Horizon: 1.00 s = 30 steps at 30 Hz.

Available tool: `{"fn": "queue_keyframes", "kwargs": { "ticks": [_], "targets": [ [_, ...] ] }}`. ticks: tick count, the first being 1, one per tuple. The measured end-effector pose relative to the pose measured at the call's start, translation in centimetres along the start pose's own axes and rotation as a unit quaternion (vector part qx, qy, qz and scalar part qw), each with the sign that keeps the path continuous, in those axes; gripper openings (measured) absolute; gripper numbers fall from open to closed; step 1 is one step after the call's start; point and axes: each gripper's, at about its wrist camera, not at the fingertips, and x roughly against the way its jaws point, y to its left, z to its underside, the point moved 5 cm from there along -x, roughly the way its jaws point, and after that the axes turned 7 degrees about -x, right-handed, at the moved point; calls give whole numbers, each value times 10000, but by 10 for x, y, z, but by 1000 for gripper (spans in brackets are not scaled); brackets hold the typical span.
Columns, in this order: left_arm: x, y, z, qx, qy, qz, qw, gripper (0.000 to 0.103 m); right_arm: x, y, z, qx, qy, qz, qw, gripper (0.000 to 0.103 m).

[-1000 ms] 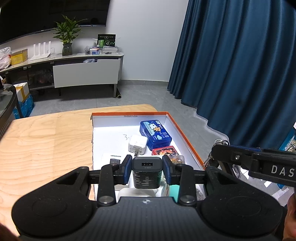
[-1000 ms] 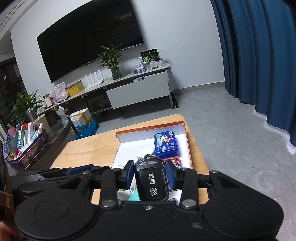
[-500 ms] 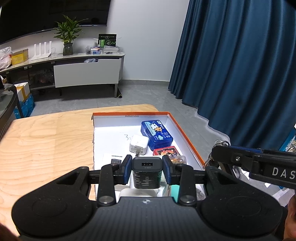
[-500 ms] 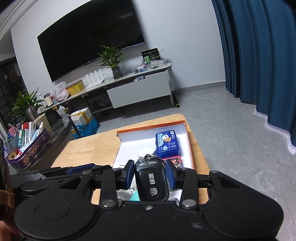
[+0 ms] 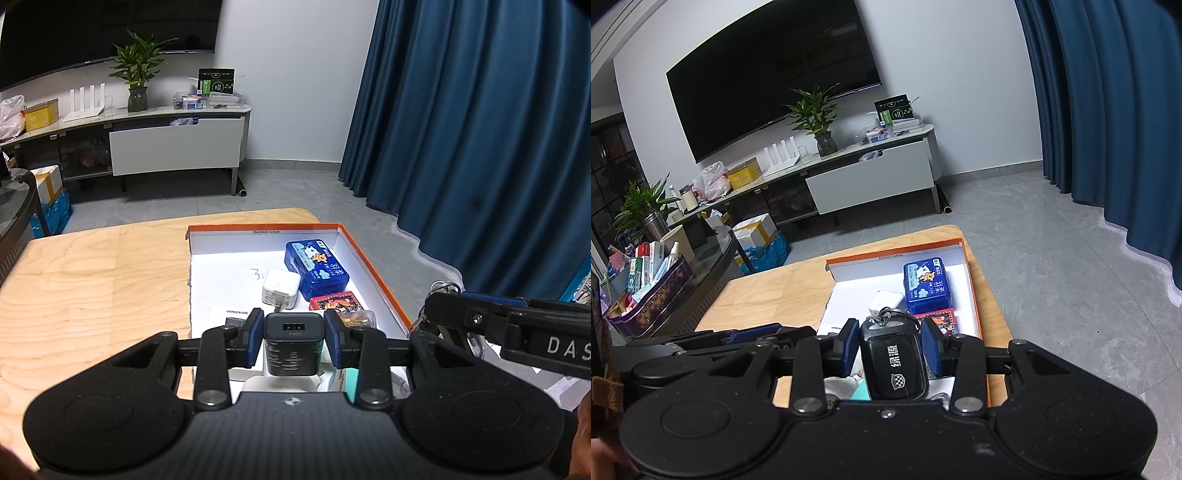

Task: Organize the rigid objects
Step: 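Carry the black adapter and key fob over the box with both grippers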

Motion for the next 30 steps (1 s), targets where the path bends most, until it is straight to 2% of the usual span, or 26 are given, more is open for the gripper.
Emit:
{"fn": "queue_keyframes", "kwargs": {
  "ticks": [30],
  "targets": [
    [-2, 4, 1, 15, 37, 12, 10000, 35, -3, 8, 10, 12, 82, -28, 10000, 46]
  ]
}}
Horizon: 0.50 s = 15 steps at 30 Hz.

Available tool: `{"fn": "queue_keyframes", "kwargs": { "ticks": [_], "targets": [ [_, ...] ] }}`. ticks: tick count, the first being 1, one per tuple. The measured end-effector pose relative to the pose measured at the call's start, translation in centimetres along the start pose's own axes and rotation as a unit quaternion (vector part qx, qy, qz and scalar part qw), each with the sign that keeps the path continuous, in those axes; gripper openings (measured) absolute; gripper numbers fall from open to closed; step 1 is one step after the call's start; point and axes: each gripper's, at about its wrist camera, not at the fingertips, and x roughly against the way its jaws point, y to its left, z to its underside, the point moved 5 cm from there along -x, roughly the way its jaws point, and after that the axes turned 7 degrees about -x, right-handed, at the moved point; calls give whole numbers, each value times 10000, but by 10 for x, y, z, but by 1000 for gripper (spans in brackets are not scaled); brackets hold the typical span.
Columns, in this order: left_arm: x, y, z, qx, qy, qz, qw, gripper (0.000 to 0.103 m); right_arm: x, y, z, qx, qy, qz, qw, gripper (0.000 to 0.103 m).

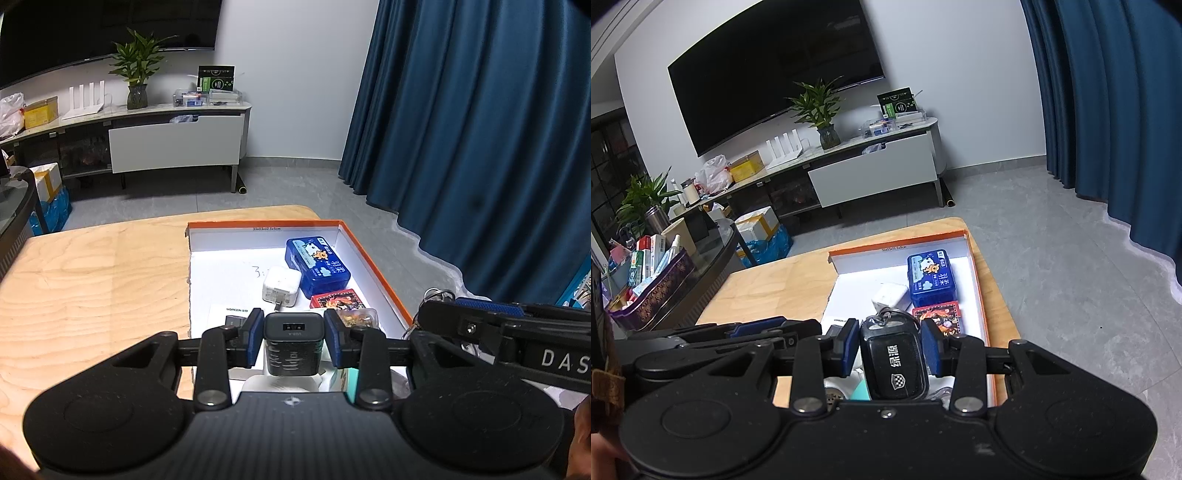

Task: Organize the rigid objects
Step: 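Carry the black adapter and key fob over the box with both grippers, then lower and release the black adapter and key fob into the box with both grippers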

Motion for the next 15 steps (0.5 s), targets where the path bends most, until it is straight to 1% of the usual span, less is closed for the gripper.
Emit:
{"fn": "queue_keyframes", "kwargs": {
  "ticks": [15],
  "targets": [
    [-8, 5, -1, 48, 50, 0, 10000, 35, -10, -4, 11, -38, 79, 49, 9999, 46]
  ]
}}
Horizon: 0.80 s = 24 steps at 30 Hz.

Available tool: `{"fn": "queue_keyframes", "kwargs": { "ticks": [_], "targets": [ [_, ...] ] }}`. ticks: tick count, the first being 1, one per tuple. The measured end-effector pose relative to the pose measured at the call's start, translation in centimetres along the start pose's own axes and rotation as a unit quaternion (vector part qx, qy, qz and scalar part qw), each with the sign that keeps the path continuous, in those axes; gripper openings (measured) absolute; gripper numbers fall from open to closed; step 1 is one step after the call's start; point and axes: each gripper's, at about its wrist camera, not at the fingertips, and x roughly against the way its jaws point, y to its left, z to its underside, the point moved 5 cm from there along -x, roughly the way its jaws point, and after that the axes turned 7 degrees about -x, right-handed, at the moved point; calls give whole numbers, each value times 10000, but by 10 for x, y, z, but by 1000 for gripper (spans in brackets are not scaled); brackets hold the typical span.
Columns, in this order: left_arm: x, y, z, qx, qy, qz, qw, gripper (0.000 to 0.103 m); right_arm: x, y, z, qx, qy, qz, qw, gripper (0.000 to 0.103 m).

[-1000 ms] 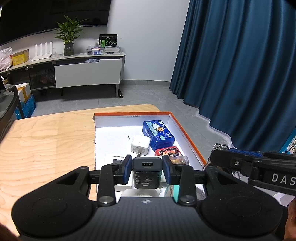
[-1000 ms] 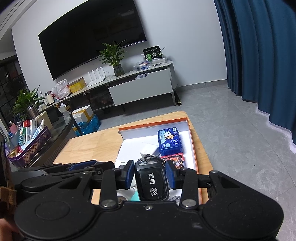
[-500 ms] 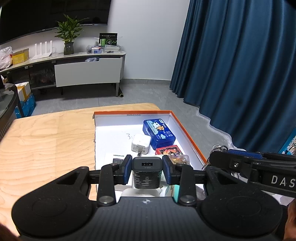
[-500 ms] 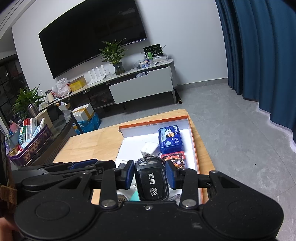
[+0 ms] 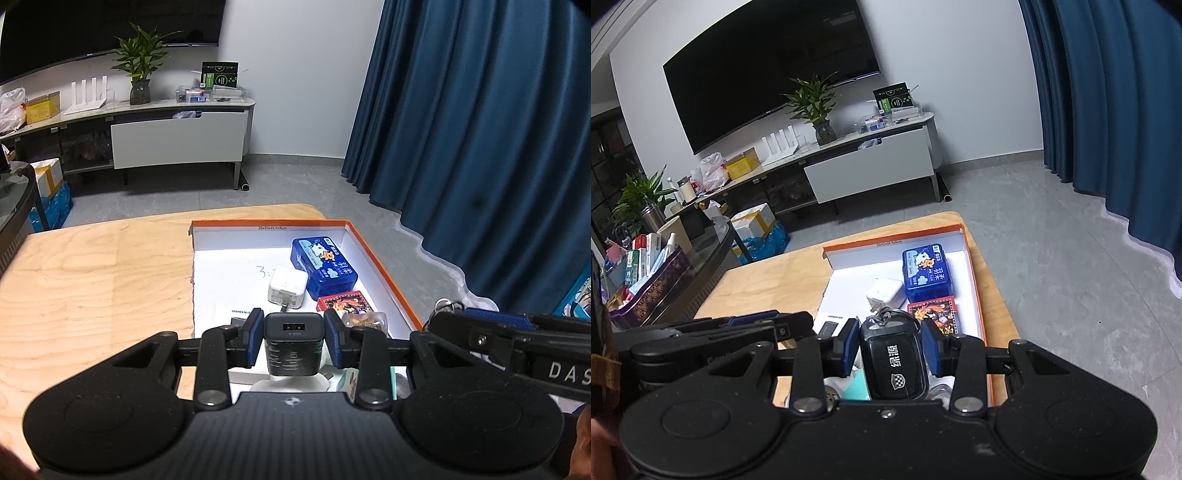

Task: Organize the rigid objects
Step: 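Lower and release the black adapter and key fob into the box with both grippers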

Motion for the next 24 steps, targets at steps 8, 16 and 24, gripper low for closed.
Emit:
{"fn": "queue_keyframes", "kwargs": {
  "ticks": [8, 16, 24],
  "targets": [
    [-10, 0, -5, 2, 35, 49, 10000, 35, -8, -8, 5, -11, 223, 74, 9997, 46],
    [-31, -5, -14, -58, 127, 149, 9998, 36, -12, -19, 5, -122, 327, 106, 9993, 57],
    [-54, -10, -23, 21, 258, 455, 9986, 56, -1, -30, 1, -55, 231, 286, 9993, 66]
  ]
}}
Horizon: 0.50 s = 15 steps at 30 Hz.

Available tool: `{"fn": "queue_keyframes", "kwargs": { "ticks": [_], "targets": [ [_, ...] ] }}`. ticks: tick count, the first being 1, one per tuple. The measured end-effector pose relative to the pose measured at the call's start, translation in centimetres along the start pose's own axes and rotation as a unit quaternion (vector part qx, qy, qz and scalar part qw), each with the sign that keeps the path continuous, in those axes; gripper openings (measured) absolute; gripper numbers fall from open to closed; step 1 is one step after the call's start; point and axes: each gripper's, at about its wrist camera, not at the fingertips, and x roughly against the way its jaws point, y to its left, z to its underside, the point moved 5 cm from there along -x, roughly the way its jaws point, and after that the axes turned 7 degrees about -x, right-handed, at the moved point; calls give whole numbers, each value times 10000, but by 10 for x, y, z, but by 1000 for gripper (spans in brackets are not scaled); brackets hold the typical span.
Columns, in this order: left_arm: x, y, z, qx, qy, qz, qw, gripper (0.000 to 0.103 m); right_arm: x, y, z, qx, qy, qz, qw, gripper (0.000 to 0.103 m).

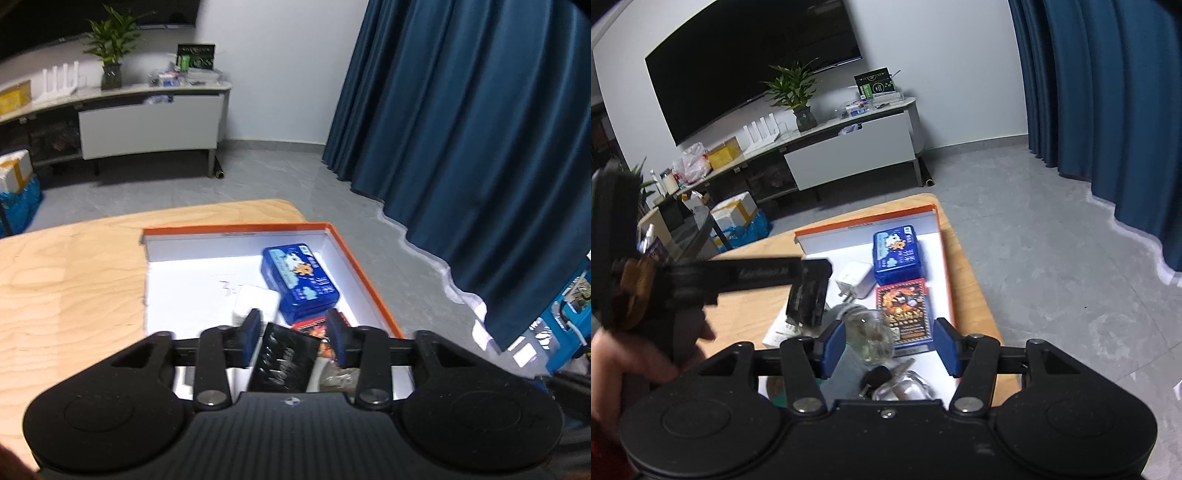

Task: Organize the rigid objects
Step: 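Lower and release the black adapter and key fob into the box with both grippers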

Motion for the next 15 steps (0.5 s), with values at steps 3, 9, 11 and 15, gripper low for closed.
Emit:
{"fn": "queue_keyframes", "kwargs": {
  "ticks": [3, 9, 11, 15],
  "targets": [
    [0, -1, -1, 8, 20, -26, 10000, 73, 5, 1, 1, 99, -21, 75, 9999, 68],
    [31, 2, 3, 51, 47, -519, 9986, 103, 22, -2, 6, 106, -94, 96, 9999, 71],
    [48, 3, 7, 61, 38, -767, 9970, 103, 29, 1, 9, 197, -104, 105, 9997, 77],
    [81, 5, 24, 97, 254, -1241, 9919, 103, 42, 9, 17, 484, -97, 203, 9986, 80]
  ]
}}
